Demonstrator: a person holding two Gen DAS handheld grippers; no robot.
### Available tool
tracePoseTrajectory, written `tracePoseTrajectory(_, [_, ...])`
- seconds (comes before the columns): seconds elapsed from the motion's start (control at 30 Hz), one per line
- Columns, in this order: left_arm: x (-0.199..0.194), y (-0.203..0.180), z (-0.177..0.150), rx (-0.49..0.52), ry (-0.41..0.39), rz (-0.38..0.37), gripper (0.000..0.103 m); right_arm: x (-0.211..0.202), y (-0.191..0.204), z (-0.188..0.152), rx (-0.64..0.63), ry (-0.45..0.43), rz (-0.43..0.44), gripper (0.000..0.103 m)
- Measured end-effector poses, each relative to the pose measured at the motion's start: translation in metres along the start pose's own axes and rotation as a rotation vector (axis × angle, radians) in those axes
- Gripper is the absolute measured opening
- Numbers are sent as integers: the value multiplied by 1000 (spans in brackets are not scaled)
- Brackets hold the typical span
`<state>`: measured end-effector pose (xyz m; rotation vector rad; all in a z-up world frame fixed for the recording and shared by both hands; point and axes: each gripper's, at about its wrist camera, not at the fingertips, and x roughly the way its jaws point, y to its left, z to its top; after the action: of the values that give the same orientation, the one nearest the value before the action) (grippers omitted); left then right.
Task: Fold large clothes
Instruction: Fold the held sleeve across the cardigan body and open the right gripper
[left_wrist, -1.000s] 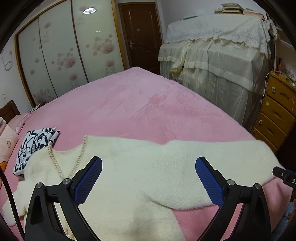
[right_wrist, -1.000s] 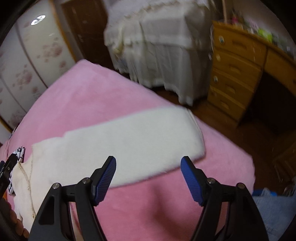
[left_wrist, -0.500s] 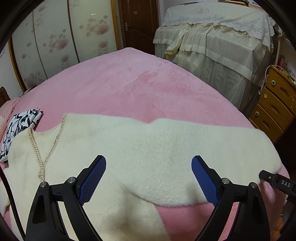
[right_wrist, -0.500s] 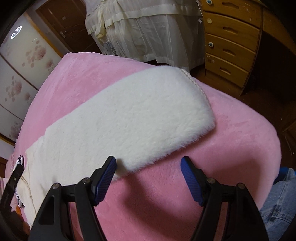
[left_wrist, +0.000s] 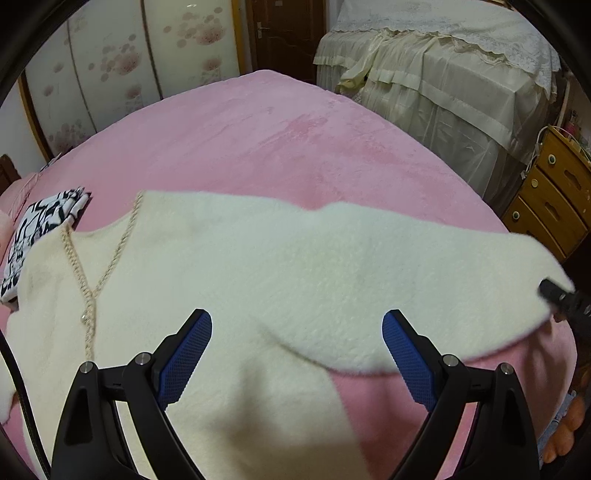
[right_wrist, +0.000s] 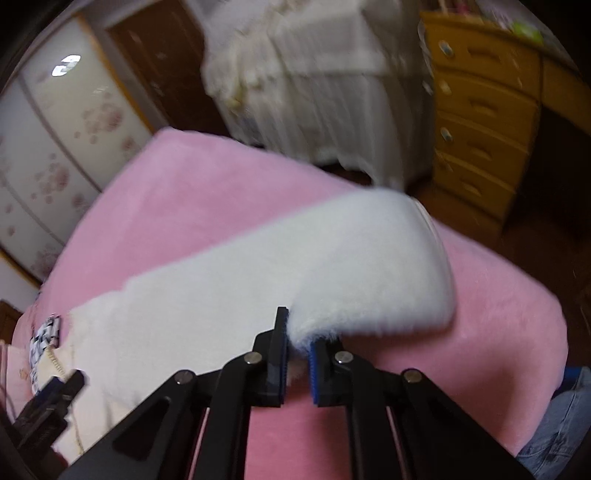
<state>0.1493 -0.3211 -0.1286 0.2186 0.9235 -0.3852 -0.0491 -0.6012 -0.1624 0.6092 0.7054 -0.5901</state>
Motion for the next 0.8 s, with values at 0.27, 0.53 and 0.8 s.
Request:
tracePoseTrajectory(0.27, [-36,88,-33,-155,12,18,93,-51,105,-2,-279,-127,142,8])
tracePoseTrajectory(0.53, [-46,193,-83,-337,44,2,93,-19,251,-91,-640,67,355,18])
tracePoseTrajectory(0.8, [-26,205,-99,-425,61,-212,93,13,260,-161,-688,273,312,20])
